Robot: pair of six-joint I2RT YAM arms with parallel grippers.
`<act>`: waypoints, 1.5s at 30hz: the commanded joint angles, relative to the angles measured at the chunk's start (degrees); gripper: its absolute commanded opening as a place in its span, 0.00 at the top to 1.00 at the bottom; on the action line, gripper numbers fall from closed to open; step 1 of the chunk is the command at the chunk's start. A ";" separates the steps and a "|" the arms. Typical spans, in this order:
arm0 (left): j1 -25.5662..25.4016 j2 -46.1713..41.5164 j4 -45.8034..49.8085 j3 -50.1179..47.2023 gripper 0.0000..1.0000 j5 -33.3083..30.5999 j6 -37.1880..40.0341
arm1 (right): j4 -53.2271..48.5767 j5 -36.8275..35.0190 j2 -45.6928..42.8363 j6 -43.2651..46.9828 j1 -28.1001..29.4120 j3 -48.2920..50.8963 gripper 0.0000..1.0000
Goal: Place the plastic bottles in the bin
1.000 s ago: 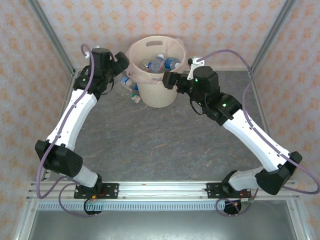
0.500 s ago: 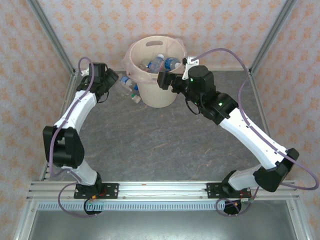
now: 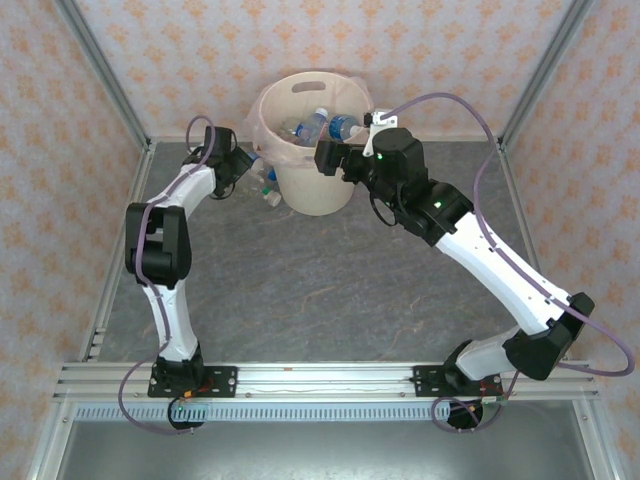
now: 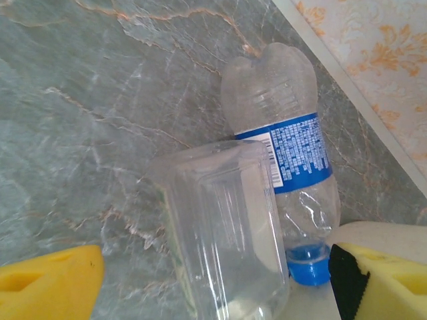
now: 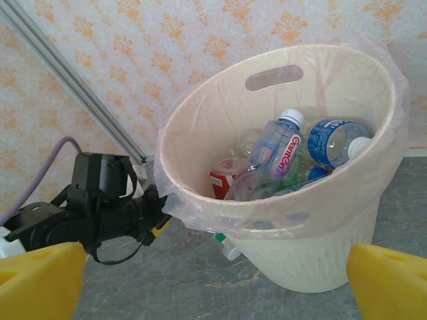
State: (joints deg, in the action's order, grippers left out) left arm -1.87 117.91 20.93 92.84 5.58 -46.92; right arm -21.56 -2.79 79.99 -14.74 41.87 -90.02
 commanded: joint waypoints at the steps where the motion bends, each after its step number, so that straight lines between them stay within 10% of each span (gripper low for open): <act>1: 0.11 3.13 -0.02 4.01 0.11 0.89 -0.20 | -0.79 -2.58 0.59 1.19 0.32 -2.31 0.00; 16: 0.11 7.52 1.35 5.14 0.24 1.21 2.00 | -0.65 -3.71 0.74 0.73 0.32 -2.00 0.00; 45: 2.62 -14.28 4.08 -20.11 0.18 0.47 12.21 | 1.26 -0.33 -0.70 -0.34 0.32 0.55 0.00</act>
State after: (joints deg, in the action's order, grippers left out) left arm 0.38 105.45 22.11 73.03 6.85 -36.84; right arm -21.78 -4.03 80.42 -14.57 41.87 -90.00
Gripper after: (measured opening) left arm 0.806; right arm 0.996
